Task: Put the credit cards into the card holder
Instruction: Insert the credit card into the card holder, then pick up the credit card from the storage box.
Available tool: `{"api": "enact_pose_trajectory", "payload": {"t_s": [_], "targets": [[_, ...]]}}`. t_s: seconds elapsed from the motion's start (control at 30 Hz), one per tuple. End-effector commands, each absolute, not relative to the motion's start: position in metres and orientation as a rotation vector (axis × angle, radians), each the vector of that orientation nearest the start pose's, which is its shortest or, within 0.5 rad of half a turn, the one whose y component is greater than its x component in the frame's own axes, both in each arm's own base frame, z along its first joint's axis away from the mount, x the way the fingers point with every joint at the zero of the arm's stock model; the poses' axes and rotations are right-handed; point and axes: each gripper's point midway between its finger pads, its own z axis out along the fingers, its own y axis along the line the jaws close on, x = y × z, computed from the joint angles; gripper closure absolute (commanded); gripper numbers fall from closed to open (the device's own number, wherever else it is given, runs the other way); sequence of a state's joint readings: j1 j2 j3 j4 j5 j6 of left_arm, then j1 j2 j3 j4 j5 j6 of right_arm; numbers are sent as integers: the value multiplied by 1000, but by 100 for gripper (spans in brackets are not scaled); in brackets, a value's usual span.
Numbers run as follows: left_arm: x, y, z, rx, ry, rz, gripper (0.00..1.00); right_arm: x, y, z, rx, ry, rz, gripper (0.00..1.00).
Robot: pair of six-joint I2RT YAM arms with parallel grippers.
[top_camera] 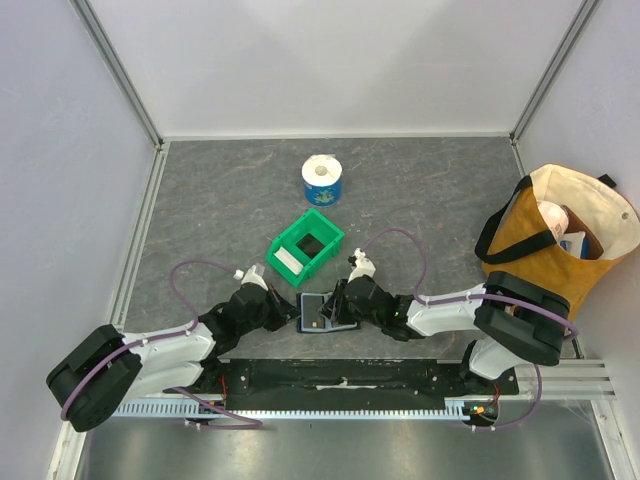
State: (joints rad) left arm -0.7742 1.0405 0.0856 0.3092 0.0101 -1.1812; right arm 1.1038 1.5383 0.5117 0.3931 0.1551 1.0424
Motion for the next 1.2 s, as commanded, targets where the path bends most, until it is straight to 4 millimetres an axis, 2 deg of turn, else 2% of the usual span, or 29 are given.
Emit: {"api": "enact_pose_trajectory", "payload": {"t_s": [0.0,0.13,0.3,0.4,0.57,0.7,0.77,0.97,1.17], "targets": [[135,-184,-31,-473,2559,-804,98,163,366,59,-9,2326,1102,69],[135,-184,-30,-473,2556,-807,98,173,352,68,-11,2297,1003,52],[136,-181,-30,-475,2549,-792,98,197,341,113,-122,2199,869,41],[139,-179,-28,-470,2536,-772,98,216,348,143,-220,2154,859,33],[145,-172,-23,-451,2515,-711,98,249,368,171,-358,2124,840,27],[152,-172,-14,-409,2484,-693,98,273,380,167,-427,2161,798,26],[150,-168,-17,-412,2498,-668,98,285,388,162,-445,2180,805,25],[150,-167,-18,-430,2488,-675,98,296,413,138,-556,2243,887,24],[151,-167,-19,-415,2499,-648,98,306,423,122,-627,2264,879,21]]}}
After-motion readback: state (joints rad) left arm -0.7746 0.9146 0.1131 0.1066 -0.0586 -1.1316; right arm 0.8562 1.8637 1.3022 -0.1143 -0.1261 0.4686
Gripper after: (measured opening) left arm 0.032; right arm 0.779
